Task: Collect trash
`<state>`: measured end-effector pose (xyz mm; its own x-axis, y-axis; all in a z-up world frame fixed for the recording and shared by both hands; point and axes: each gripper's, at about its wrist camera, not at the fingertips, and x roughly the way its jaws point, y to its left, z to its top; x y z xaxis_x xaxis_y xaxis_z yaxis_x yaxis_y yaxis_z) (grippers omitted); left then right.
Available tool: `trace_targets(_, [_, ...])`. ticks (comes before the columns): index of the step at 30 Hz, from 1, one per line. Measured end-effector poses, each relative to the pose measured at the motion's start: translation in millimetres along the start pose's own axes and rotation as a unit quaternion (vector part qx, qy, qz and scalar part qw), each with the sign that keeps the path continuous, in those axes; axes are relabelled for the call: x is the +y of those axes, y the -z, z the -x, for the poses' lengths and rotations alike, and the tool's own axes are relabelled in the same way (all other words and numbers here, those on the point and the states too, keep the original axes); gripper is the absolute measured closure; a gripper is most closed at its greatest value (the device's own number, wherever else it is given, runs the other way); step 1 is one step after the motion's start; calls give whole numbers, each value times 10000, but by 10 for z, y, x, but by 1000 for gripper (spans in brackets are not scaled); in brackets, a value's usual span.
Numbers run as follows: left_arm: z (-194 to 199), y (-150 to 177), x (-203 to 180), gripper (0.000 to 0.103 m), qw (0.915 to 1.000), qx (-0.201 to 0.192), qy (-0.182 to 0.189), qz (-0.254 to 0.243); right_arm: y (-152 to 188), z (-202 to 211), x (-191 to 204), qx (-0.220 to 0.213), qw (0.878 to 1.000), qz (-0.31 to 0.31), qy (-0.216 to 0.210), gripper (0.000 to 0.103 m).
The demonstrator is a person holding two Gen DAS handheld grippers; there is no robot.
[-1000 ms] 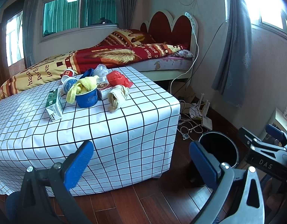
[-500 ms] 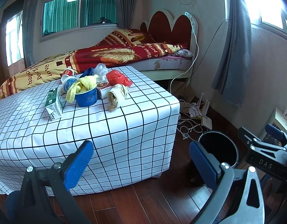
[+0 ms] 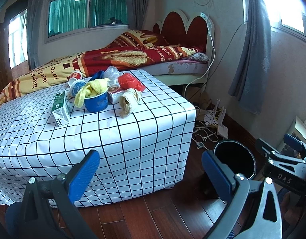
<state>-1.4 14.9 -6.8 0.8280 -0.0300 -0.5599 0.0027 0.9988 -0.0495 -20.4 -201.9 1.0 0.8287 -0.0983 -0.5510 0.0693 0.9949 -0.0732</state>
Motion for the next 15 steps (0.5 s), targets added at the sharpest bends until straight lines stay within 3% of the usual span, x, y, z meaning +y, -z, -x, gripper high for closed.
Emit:
trace_targets(7, [-46,-63,307,0,9993,-49,-309,181,-107,-72,175,-180,9978,366,-518,0])
trace_targets(12, [-181,-132,915,0,9936,88,-780,807,-287,-224,507,-437,9916,628,-1041,0])
trace_targets(15, [-265,-160,1176,0,9904,72,-1051,897,-389,-322,800,-522,9860,822,-1356,0])
